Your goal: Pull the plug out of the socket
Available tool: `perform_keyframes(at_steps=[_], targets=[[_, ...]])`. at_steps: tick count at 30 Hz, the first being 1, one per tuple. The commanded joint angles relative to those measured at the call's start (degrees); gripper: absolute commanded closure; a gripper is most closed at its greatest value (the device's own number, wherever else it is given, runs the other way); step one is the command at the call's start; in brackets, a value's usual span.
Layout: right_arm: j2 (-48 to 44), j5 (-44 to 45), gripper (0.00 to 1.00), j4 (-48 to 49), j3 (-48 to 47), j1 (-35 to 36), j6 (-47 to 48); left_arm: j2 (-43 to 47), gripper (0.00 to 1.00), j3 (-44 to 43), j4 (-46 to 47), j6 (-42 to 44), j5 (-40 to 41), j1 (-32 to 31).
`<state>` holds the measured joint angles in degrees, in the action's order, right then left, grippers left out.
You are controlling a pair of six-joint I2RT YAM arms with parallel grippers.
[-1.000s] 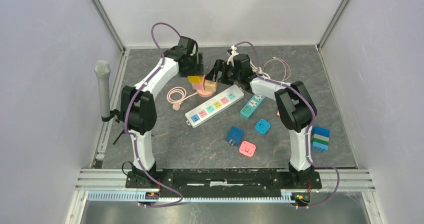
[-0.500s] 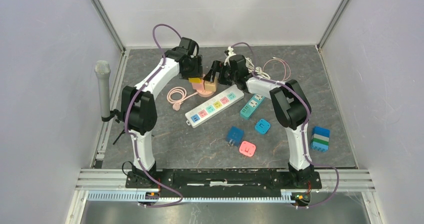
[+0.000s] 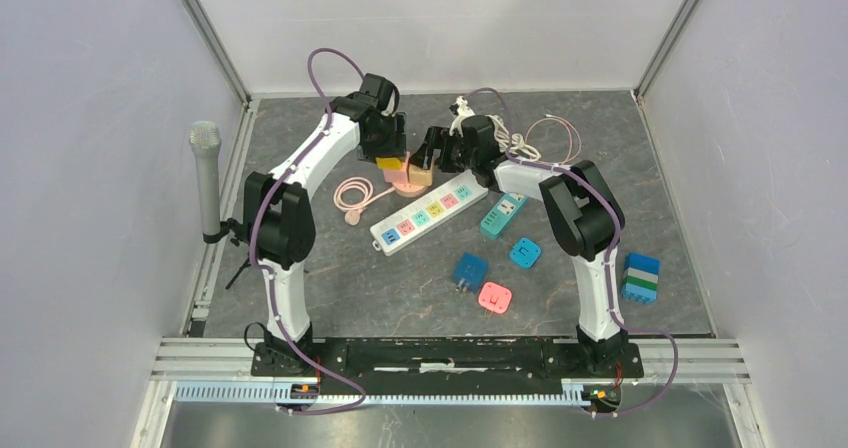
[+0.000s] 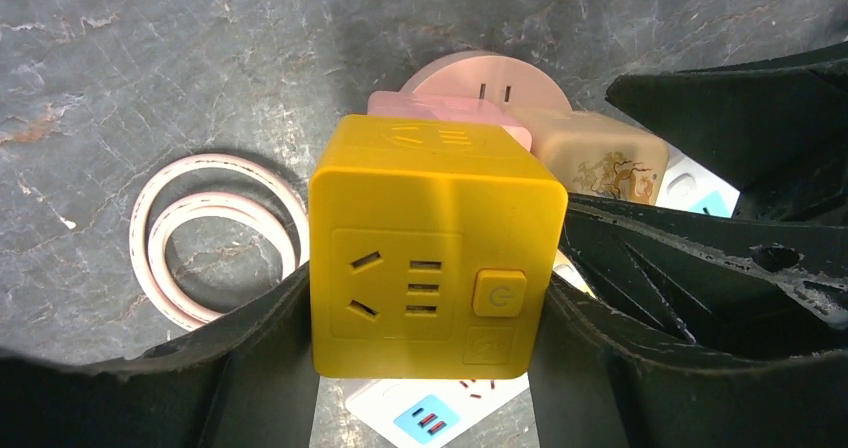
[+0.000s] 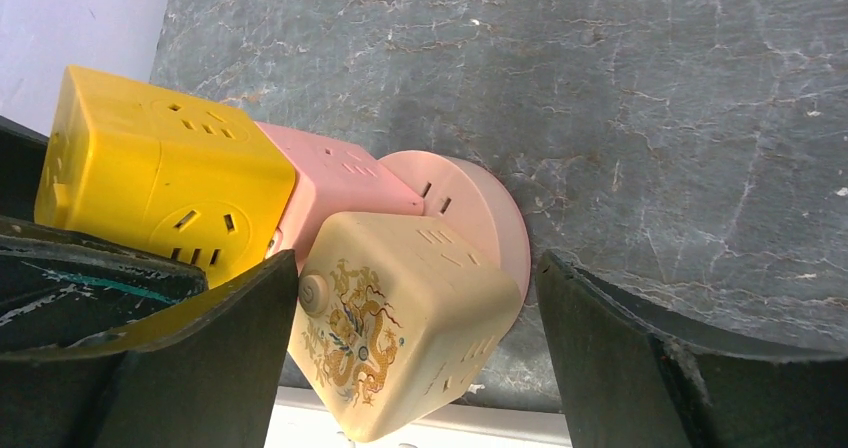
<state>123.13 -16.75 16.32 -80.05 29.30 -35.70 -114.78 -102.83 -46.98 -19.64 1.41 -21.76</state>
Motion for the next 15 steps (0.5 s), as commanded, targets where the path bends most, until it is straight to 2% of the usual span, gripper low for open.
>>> perform_keyframes(at_steps=[1,5,9,13,15], targets=[[0.78,1.92,0.09,-6.96,1.68,1.2,4.65,0.52,0.61,-5.98,-1.14,-0.28,-0.19,-0.82],[1.5,3.81,0.1,-9.5,2.31,1.11,5.78,-0.5,0.61,-10.05,-4.36,-0.55,0.67,-0.82],[1.34,2.61,0.1,-7.89,2.91,1.07,5.48,-0.68,0.64,-10.25,-5.05,-0.79,0.89,-0.78],[0.79,1.83,0.1,-7.08,1.79,1.11,5.73,-0.49,0.67,-10.13,-5.2,-1.47,-0.9,-0.61],[1.09,2.13,0.1,-7.63,1.63,1.11,6.22,-0.71,0.67,-10.14,-5.2,-3.25,-4.71,0.3]])
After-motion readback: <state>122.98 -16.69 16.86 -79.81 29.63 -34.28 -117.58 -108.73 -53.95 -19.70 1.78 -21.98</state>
